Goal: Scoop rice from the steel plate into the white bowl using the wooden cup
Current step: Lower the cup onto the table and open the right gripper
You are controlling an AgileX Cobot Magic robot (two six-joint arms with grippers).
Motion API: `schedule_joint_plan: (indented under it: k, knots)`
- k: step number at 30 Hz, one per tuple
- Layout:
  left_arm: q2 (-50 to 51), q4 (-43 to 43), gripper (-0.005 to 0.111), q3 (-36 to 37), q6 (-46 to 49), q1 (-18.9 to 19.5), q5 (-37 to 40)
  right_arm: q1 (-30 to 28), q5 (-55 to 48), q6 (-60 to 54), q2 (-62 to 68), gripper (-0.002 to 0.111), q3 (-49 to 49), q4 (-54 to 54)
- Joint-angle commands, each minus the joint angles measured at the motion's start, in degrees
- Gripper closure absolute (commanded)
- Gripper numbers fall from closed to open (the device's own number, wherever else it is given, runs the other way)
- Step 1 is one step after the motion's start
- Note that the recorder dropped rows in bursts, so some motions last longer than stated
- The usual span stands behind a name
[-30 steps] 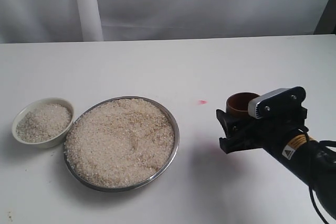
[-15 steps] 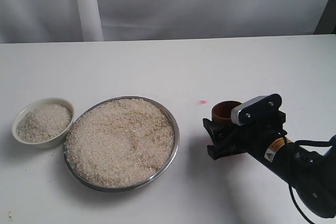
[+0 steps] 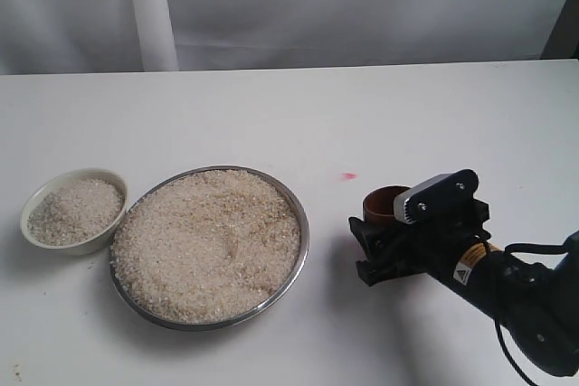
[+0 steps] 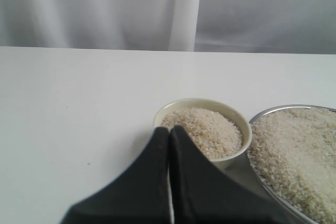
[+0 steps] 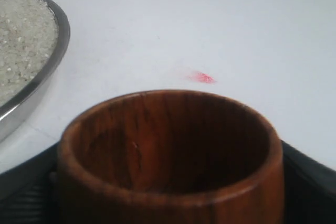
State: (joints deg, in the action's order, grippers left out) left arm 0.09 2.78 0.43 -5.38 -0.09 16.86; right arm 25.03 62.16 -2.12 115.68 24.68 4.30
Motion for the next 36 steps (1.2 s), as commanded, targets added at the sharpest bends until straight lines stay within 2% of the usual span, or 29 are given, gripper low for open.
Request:
schedule_joint_plan:
  k: [1,7,10,17,20,36]
  knots:
    - [-0.1,-0.3,0.107,-0.4,-0.1,-0.2,-0.6,-0.4,0.2,0.0,0.0,0.108,0.1,0.6]
    - [-0.1,-0.3,0.107,-0.4,-0.1,-0.2,-0.6,-0.4,-0.1,0.0,0.0,0.108,0.1,1.3]
    - [-0.1,-0.3,0.107,-0.4,-0.1,-0.2,-0.6,-0.4,-0.1,-0.1,0.0,0.093,0.1,1.3]
    - [-0.1,-0.3,0.107,-0.4,-0.1,-0.2,-0.6,-0.4,-0.1,-0.5,0.0,0.043,0.1,1.8]
    - [-0.1,-0.3,0.107,-0.4,-0.1,-0.2,-0.6,-0.4,-0.1,-0.5,0.0,0.032,0.1,1.8]
    - [-0.1,-0.3,0.107,-0.4,-0.1,-0.2,-0.6,-0.4,2.3,-0.5,0.0,0.029,0.1,1.8]
